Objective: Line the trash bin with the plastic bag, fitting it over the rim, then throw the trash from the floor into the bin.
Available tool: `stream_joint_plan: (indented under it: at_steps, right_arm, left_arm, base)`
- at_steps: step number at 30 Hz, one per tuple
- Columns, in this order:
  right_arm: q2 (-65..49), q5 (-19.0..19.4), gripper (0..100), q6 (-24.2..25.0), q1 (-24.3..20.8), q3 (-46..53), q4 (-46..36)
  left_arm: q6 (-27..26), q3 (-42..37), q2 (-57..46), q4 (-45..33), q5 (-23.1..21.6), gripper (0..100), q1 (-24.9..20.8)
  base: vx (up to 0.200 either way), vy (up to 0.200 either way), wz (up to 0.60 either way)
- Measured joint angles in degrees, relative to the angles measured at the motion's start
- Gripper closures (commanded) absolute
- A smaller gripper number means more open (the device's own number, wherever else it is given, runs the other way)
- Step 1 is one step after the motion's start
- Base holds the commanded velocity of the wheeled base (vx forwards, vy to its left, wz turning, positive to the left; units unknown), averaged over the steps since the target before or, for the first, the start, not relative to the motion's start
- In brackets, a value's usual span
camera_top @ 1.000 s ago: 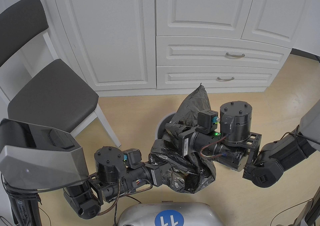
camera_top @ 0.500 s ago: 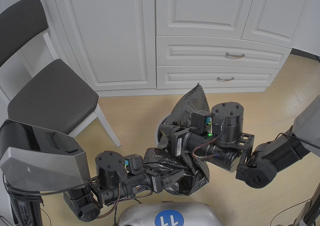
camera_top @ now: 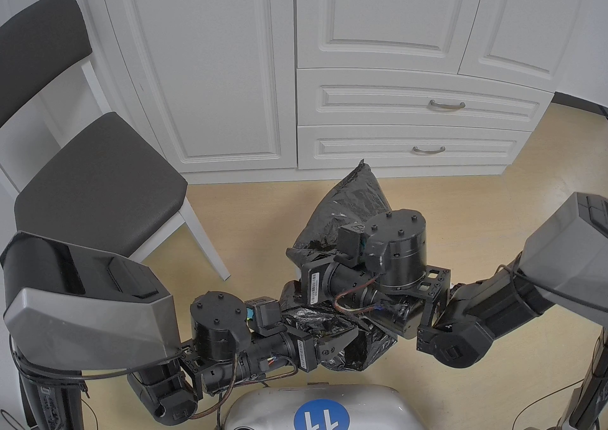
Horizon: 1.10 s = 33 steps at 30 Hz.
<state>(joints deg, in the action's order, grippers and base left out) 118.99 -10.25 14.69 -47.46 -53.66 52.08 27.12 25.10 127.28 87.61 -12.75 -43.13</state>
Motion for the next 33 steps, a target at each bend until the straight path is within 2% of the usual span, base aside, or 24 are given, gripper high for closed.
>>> stream_joint_plan:
  at_steps: [9,16,23,26,33]
  right_arm:
    - [2.6,-2.68,100,3.47,-2.1,-3.01,-0.44]
    - [4.24,-6.08,100,5.69,-2.78,-6.39,-2.55]
    - [5.01,-9.64,100,10.9,-3.36,-12.15,-11.41]
    - [5.23,-10.11,100,11.69,-3.58,-13.7,-12.58]
    - [5.45,-10.37,100,11.85,-3.47,-14.53,-12.73]
  left_arm:
    - [1.48,1.24,0.61,0.0,0.79,0,-0.77]
    - [4.57,4.39,2.13,-0.2,6.74,0,-1.74]
    - [4.73,7.17,4.14,0.05,10.37,0,-3.1]
    - [6.29,7.75,4.61,0.24,12.24,0,-3.45]
    - [6.49,8.03,5.05,0.11,13.02,0,-3.91]
  base:
    - [0.0,0.0,0.0]
    - [0.0,0.0,0.0]
    - [0.0,0.0,0.0]
    - [0.0,0.0,0.0]
    - [0.0,0.0,0.0]
